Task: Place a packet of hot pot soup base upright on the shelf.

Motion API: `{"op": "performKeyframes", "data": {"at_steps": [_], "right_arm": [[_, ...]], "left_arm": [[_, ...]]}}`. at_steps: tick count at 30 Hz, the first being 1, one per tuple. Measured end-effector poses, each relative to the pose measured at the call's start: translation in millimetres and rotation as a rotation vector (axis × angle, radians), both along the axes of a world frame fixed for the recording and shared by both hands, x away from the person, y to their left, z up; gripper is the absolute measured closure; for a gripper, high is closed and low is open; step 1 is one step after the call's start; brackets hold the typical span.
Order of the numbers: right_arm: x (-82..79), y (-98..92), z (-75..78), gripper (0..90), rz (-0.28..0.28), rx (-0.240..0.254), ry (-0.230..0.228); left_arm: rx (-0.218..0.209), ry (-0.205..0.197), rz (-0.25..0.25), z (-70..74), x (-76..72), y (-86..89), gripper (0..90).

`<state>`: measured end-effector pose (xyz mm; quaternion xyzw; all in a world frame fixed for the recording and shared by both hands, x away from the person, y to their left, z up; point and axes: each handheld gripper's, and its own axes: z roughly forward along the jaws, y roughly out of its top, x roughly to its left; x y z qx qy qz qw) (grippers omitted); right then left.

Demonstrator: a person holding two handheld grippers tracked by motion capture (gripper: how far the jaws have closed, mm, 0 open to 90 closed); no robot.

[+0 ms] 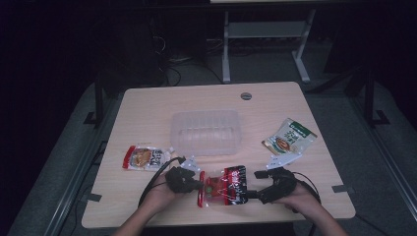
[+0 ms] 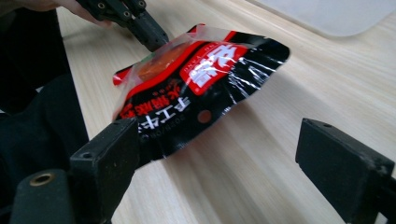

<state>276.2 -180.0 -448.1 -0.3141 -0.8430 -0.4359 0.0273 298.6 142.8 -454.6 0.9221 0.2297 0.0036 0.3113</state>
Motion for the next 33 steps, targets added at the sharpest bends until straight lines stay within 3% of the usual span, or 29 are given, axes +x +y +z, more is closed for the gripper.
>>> {"op": "performKeyframes", "data": {"at_steps": [5,13,17,22,28,33], "right_arm": [[0.7,7.2,-1.6,13.6,0.009,0.0,0.019],[6.8,15.3,-5.9,15.8,0.012,0.039,0.079],[8.4,23.2,-7.6,22.6,0.034,0.031,0.095],[8.7,33.7,-6.7,27.8,0.054,0.023,0.107],[8.6,37.9,-1.3,45.7,0.045,0.015,0.061],[9.2,36.8,-0.6,53.9,0.049,0.012,0.07]], "left_arm": [[0.0,0.0,0.0,0.0,-0.1,0.0,89.7],[0.002,-0.01,0.004,0.0,-1.4,-1.0,89.7],[0.018,-0.007,-0.003,0.8,-0.5,0.1,89.8],[0.008,-0.002,0.012,0.3,-1.1,-0.4,89.8],[-0.001,0.0,0.024,-0.1,-1.8,-0.8,89.8],[-0.005,0.001,0.031,-0.3,-2.1,-0.8,89.8]]}}
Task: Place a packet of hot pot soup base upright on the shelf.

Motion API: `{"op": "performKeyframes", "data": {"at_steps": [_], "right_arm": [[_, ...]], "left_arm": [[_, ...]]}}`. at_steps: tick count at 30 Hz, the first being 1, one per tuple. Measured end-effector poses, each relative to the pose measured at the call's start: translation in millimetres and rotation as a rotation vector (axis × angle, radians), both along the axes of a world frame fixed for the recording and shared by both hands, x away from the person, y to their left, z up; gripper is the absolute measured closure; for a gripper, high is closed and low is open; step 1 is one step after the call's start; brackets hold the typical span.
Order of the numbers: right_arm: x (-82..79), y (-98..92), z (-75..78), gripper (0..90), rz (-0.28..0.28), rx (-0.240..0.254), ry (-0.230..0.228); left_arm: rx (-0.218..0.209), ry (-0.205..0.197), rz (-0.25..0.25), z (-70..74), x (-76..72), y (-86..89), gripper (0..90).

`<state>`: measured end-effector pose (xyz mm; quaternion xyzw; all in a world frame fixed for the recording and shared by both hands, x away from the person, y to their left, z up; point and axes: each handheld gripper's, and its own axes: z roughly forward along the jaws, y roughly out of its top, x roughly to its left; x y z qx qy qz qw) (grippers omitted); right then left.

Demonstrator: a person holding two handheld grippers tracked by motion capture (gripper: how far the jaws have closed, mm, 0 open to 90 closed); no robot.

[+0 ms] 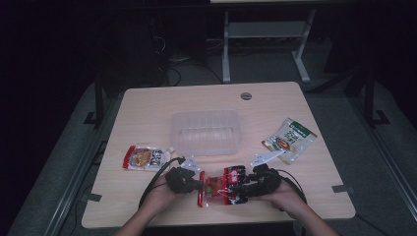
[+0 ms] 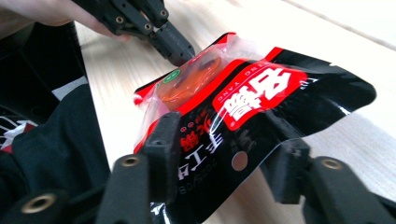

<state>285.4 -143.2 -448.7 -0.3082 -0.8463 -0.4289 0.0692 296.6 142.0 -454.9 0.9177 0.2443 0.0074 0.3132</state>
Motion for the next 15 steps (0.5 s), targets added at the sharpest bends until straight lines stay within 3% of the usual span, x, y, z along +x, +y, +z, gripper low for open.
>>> {"op": "performKeyframes", "data": {"at_steps": [8,15], "right_arm": [[2.5,1.5,1.4,67.0,0.019,0.022,0.034],[7.5,3.8,2.1,74.3,0.03,0.026,0.028]], "left_arm": [[-0.006,0.004,0.007,-0.3,0.1,-0.1,89.8],[-0.017,0.013,0.017,-0.8,0.1,0.2,89.8]]}}
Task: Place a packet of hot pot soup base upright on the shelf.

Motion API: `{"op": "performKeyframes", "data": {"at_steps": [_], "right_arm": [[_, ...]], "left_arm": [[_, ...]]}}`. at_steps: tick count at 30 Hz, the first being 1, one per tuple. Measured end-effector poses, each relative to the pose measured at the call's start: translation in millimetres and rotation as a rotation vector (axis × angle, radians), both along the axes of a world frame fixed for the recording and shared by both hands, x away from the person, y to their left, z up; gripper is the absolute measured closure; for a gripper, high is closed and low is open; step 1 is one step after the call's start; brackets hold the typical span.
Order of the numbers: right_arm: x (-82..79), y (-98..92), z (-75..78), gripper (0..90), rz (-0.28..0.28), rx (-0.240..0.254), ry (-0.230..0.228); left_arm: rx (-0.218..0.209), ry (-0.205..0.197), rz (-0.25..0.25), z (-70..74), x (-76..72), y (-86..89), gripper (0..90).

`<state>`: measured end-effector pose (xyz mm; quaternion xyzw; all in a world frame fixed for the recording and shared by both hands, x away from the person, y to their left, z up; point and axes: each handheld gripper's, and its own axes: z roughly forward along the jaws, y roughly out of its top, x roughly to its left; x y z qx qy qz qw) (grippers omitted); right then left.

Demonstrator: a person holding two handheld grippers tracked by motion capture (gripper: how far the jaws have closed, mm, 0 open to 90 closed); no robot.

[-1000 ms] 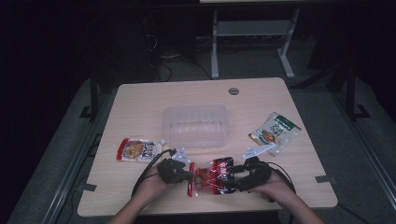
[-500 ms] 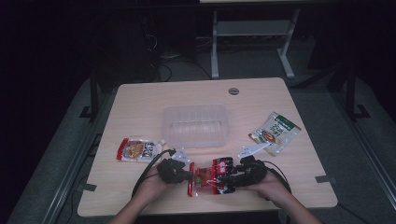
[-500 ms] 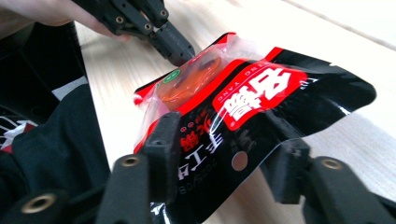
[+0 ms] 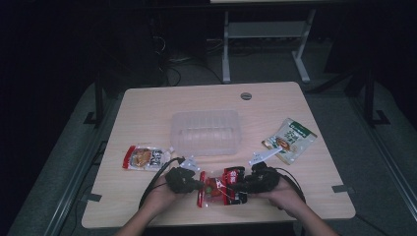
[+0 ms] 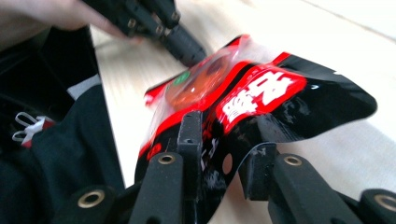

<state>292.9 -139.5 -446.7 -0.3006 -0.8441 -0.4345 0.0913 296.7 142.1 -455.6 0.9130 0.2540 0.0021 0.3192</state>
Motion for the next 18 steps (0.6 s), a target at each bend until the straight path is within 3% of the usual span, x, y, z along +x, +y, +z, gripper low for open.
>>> {"op": "performKeyframes", "data": {"at_steps": [6,9,11,14,18], "right_arm": [[11.9,9.0,3.9,80.5,-0.009,-0.001,-0.038],[12.8,9.7,3.3,80.5,-0.006,-0.017,-0.053],[12.0,10.9,3.4,81.0,0.01,-0.04,-0.087],[14.4,14.1,3.3,86.7,0.04,-0.044,-0.093],[17.5,12.5,1.4,87.5,0.049,-0.029,-0.067]], "left_arm": [[-0.001,0.002,-0.006,-0.1,0.5,0.8,89.8],[-0.008,0.003,0.001,-0.5,0.5,0.5,89.8],[-0.014,0.006,0.007,-0.6,0.1,-0.2,89.8],[-0.006,0.005,0.002,-0.3,0.5,0.2,89.8],[0.0,0.008,-0.008,0.1,1.5,1.0,89.8]]}}
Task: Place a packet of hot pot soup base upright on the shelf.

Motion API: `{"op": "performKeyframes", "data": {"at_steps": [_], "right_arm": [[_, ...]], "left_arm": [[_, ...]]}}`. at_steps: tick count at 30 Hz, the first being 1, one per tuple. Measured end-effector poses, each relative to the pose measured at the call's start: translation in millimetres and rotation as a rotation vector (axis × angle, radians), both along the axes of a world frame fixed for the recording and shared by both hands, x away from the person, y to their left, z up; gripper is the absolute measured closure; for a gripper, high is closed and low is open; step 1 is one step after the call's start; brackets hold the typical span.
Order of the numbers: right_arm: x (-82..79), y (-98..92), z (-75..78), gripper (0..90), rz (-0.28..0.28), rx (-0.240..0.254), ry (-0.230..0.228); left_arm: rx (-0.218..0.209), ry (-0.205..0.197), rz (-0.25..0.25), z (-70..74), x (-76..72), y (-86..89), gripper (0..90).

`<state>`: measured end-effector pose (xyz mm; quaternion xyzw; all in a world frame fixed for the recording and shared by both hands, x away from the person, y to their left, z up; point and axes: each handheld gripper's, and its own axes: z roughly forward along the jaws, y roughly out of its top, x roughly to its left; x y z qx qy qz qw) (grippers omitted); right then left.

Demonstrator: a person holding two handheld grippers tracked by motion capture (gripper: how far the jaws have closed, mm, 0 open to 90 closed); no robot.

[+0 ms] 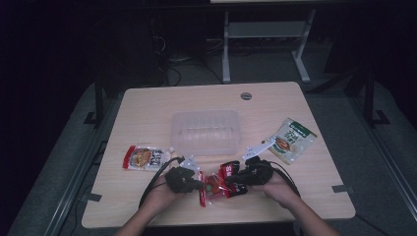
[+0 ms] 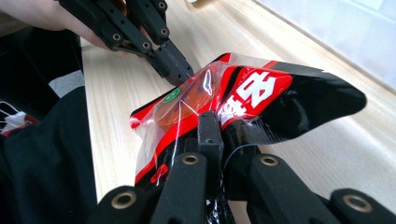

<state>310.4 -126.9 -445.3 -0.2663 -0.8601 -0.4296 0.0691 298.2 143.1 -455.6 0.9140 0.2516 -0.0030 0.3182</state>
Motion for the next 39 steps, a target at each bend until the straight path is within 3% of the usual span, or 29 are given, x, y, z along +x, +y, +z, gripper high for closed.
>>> {"op": "performKeyframes", "data": {"at_steps": [9,19,30,39], "right_arm": [[-0.9,0.8,1.2,90.0,0.003,0.015,0.009],[-4.6,-2.6,6.8,90.0,0.057,0.091,0.003],[-8.5,-6.8,22.4,90.0,0.084,0.175,-0.045],[-11.1,-10.4,31.1,90.0,0.1,0.235,-0.056]], "left_arm": [[-0.002,0.003,0.002,-0.1,0.2,0.3,89.8],[-0.016,0.008,-0.007,0.1,-0.4,-0.4,89.8],[-0.141,-0.016,-0.032,11.2,-4.5,-7.5,89.8],[-0.141,-0.035,-0.064,14.6,-4.3,-10.8,89.2]]}}
